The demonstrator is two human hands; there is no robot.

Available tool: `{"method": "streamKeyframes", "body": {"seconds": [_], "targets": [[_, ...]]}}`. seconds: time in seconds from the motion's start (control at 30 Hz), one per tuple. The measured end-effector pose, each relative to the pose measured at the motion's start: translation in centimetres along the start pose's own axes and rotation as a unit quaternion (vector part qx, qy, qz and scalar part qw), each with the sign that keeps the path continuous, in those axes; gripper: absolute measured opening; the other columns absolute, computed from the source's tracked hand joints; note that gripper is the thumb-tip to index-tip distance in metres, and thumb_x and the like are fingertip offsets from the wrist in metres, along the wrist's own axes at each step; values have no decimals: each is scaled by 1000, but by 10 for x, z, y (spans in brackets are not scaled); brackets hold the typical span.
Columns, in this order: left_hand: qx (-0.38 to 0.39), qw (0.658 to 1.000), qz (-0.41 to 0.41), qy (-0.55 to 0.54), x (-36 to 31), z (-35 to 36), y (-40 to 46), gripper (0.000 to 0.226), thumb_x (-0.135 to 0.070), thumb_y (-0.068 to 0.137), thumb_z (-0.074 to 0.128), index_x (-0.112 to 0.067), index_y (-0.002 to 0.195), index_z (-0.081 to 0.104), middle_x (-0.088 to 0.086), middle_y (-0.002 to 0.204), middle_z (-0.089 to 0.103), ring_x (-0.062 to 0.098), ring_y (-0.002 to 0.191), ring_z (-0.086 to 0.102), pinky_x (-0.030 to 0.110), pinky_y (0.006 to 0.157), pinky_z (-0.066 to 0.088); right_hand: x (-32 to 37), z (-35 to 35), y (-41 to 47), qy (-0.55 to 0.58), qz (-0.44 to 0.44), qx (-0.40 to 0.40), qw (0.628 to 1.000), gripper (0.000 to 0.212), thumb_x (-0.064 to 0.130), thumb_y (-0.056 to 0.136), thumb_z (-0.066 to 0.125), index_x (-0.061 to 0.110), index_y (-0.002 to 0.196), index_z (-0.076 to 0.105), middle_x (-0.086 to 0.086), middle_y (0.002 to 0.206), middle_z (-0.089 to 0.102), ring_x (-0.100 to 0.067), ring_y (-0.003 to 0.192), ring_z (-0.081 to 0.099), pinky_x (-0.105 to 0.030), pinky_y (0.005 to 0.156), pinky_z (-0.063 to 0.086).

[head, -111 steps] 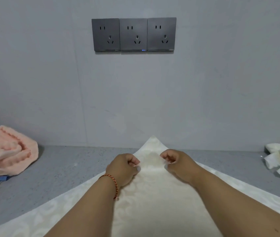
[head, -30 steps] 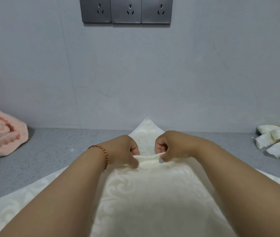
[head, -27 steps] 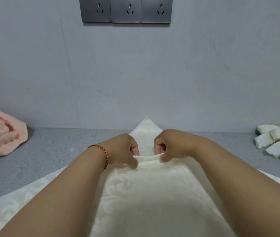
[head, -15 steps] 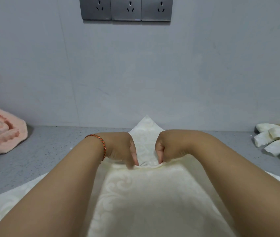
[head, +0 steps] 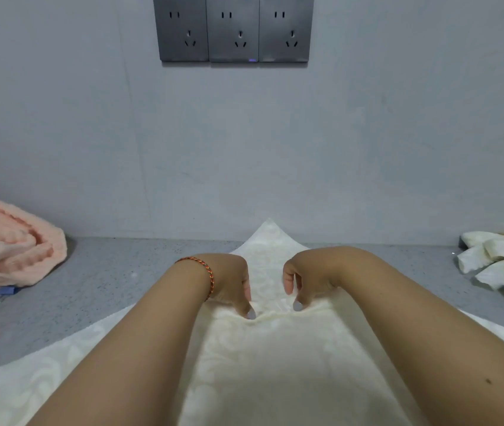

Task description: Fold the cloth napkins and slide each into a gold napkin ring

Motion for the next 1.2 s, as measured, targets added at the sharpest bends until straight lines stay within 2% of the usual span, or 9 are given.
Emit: {"method": "streamKeyframes", "body": {"seconds": [0.2,0.37,0.47,0.63,0.8,0.87,0.93,1.03,1.2], "targets": [[26,998,-15,56,-6,0,-9,27,-46,76,75,-23,85,64,-10,72,57,17,77,56,27,78,46,9,1,-7,-67,-2,8,998,33,32,89,66,18,119,61,7,102,53,-14,92,50,-25,79,38],[-26,998,0,64,-18,-2,-31,23,-36,85,67,-13,87,66,-1,77,58,23,79,58,27,74,46,14,2,-22,-52,-36,-68,996,12,24,89,63,18,98,59,5,96,53,-15,87,49,-23,63,37],[-77,994,10,76,-27,-3,-42,18,-24,86,64,-11,96,68,2,90,62,26,92,60,29,80,41,15,1,-35,-58,-47,-126,989,9,17,87,62,19,95,60,7,92,54,-14,86,48,-27,70,35],[-152,983,32,97,-37,-3,-64,18,-8,86,51,-23,87,61,-11,80,54,24,103,48,23,81,27,20,3,-57,-94,-74,-214,970,29,-2,71,45,26,67,42,10,81,51,-17,76,48,-20,60,22],[-107,988,30,108,-41,8,-75,25,-8,87,48,-24,88,67,-7,95,63,23,102,46,26,89,36,28,13,-67,-112,-91,-172,974,28,-1,75,48,27,78,52,10,86,52,-16,77,44,-28,74,34],[-100,988,13,114,-42,7,-75,26,-13,87,46,-22,63,48,-2,71,52,19,75,44,29,84,30,25,15,-67,-104,-74,-151,980,19,4,77,50,22,72,51,5,77,52,-18,73,44,-28,64,35],[-103,991,-13,90,-38,3,-72,35,-19,88,49,-18,57,33,-1,60,37,18,62,35,32,83,31,23,10,-67,-78,-61,-145,984,23,11,81,52,17,60,43,0,63,45,-19,65,40,-28,54,31],[-105,990,-12,91,-37,2,-65,34,-30,86,63,-21,57,47,-7,63,47,20,78,55,34,95,37,21,7,-63,-36,-63,-114,991,12,17,83,66,18,71,64,4,73,61,-13,71,50,-17,54,34],[-78,995,-21,52,-25,6,-54,23,-41,79,73,-23,90,65,-9,97,65,16,95,61,34,94,46,4,11,-46,43,-43,-77,995,26,26,72,82,26,72,55,9,82,59,-9,72,53,-23,66,42]]}}
Point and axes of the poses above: each hand's wrist, its own y-axis towards the middle knuckle, its own z-axis out of the palm, x = y × z, the point moved 9 cm from there along y, towards the middle knuckle
